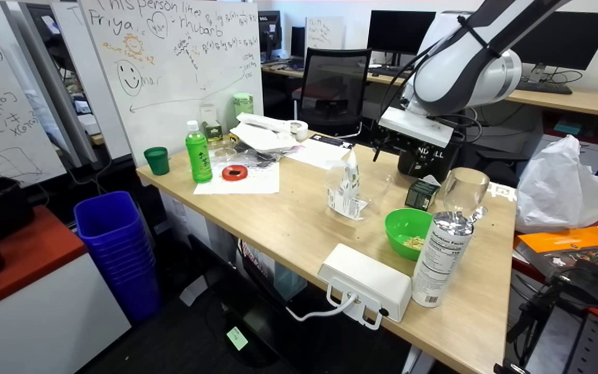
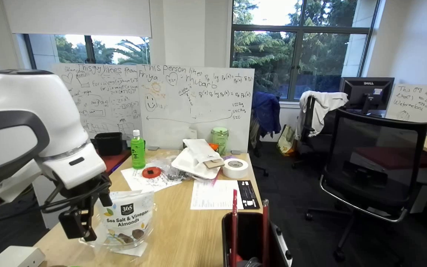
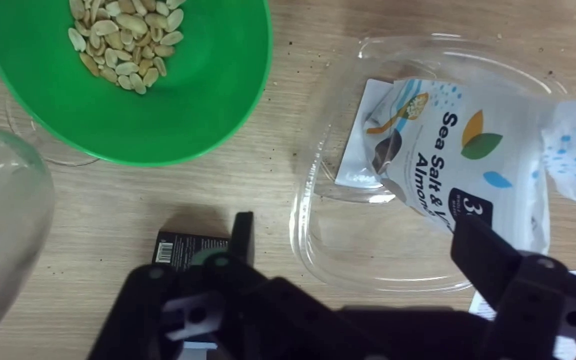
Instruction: Move the clear bowl to the right
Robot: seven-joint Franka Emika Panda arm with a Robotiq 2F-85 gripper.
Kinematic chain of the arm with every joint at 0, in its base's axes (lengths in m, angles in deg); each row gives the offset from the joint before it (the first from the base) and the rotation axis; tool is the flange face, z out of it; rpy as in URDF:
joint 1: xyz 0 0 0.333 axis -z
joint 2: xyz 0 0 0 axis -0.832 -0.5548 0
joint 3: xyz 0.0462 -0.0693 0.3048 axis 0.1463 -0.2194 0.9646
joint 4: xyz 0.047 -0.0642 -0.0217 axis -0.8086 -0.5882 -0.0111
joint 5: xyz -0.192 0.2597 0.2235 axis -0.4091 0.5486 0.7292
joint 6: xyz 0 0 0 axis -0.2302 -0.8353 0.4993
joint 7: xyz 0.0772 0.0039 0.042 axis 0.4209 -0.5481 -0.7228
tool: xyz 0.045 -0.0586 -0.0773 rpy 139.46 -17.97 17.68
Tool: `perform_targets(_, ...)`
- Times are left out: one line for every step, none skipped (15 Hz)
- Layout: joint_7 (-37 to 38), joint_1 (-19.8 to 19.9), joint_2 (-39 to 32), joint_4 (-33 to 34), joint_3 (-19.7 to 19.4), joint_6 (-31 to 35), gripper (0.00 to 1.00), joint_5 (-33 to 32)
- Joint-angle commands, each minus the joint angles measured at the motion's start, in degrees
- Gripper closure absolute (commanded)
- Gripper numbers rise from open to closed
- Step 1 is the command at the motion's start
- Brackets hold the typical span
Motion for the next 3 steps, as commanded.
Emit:
perform_targets(0.3, 1.2, 0.0, 0.1, 1.0, 0.1, 0.0, -0.6)
perform_targets(0.3, 1.2, 0.0, 0.1, 1.0, 0.1, 0.0, -0.6)
perform_targets(0.3, 1.2, 0.0, 0.1, 1.0, 0.1, 0.0, -0.6)
